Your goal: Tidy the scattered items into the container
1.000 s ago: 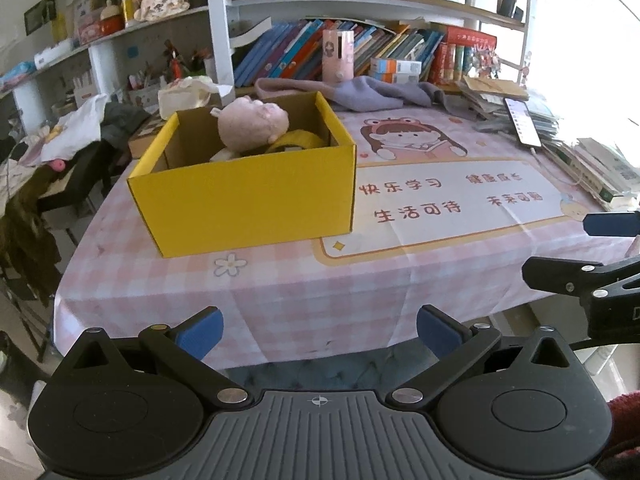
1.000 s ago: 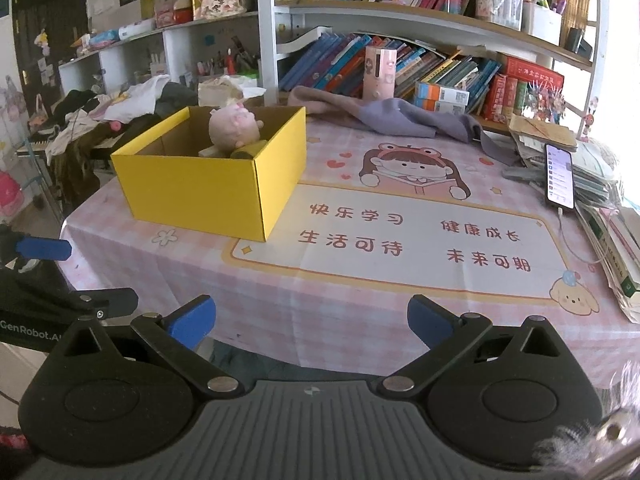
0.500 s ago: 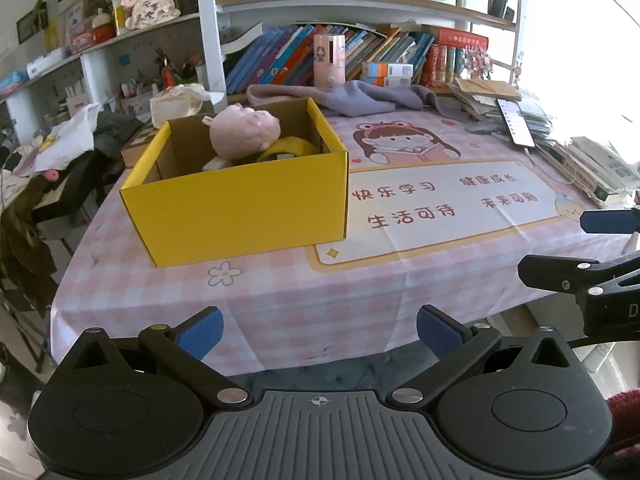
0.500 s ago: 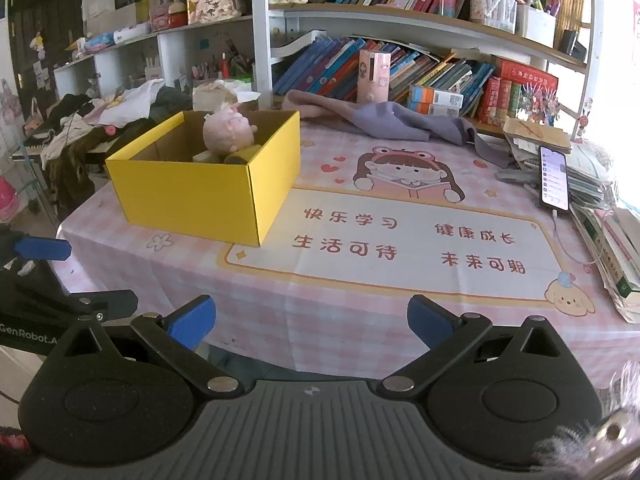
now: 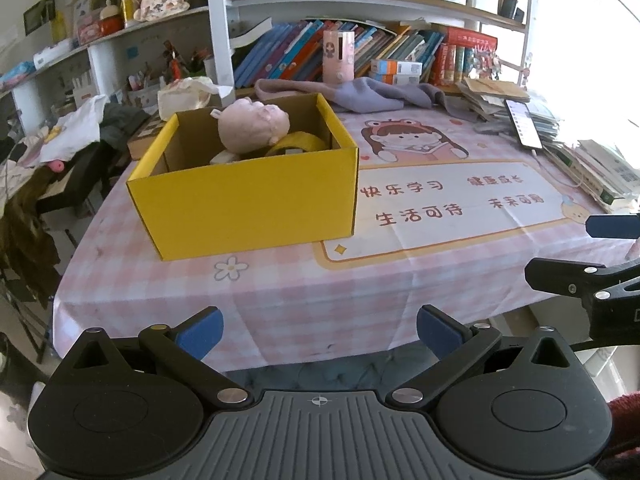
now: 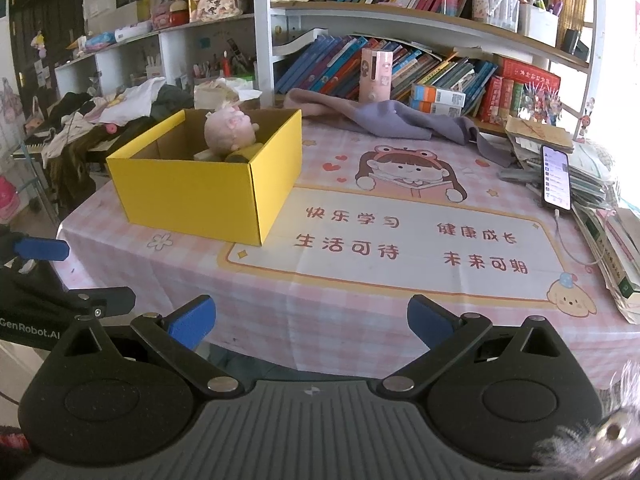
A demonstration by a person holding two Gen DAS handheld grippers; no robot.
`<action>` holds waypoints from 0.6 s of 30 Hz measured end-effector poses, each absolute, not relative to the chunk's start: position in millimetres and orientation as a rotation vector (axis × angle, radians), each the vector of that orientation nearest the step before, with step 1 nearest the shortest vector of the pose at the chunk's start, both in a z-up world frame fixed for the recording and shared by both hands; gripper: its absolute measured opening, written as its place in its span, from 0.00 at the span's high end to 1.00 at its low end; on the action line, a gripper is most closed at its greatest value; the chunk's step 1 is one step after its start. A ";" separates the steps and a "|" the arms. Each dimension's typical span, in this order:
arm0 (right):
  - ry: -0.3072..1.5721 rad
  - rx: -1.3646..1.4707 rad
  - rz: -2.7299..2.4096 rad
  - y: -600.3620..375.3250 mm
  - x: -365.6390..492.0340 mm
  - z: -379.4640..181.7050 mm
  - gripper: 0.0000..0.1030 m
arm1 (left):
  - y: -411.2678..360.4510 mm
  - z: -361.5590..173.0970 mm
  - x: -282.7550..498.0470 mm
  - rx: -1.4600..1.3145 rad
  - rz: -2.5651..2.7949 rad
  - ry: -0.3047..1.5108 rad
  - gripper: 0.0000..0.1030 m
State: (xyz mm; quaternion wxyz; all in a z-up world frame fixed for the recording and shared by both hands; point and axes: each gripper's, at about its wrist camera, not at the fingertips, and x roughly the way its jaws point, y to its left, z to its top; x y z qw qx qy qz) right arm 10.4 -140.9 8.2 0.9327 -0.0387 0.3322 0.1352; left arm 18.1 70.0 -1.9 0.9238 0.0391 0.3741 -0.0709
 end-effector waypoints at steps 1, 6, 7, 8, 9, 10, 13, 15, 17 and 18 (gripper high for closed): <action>0.682 -0.079 0.278 -140.2 10.3 7.6 0.00 | 69.9 -2.1 18.2 0.080 -0.145 0.769 0.00; 0.686 -0.082 0.280 -139.3 9.1 5.7 0.00 | 69.3 -2.5 18.5 0.081 -0.145 0.772 0.00; 0.687 -0.082 0.280 -139.3 9.3 5.7 0.00 | 69.1 -2.7 18.6 0.081 -0.145 0.774 0.00; 0.689 -0.081 0.280 -139.2 9.4 5.7 0.00 | 69.0 -3.0 18.9 0.081 -0.144 0.775 0.00; 0.689 -0.082 0.279 -139.2 9.3 5.6 0.00 | 68.8 -3.4 18.9 0.081 -0.143 0.777 0.00; 0.690 -0.082 0.278 -139.2 9.1 5.3 0.00 | 68.7 -3.7 19.1 0.081 -0.143 0.778 0.00; 0.692 -0.083 0.276 -139.2 9.2 5.0 0.00 | 68.2 -5.0 19.9 0.077 -0.146 0.785 0.00; 0.697 -0.084 0.276 -139.3 9.6 4.3 0.00 | 67.4 -5.7 20.2 0.081 -0.149 0.789 0.00; 0.697 -0.084 0.276 -139.8 9.9 3.6 0.00 | 66.5 -5.9 20.2 0.084 -0.154 0.789 0.00; 0.696 -0.084 0.276 -139.9 9.8 3.5 0.00 | 66.1 -6.0 20.2 0.085 -0.155 0.788 0.00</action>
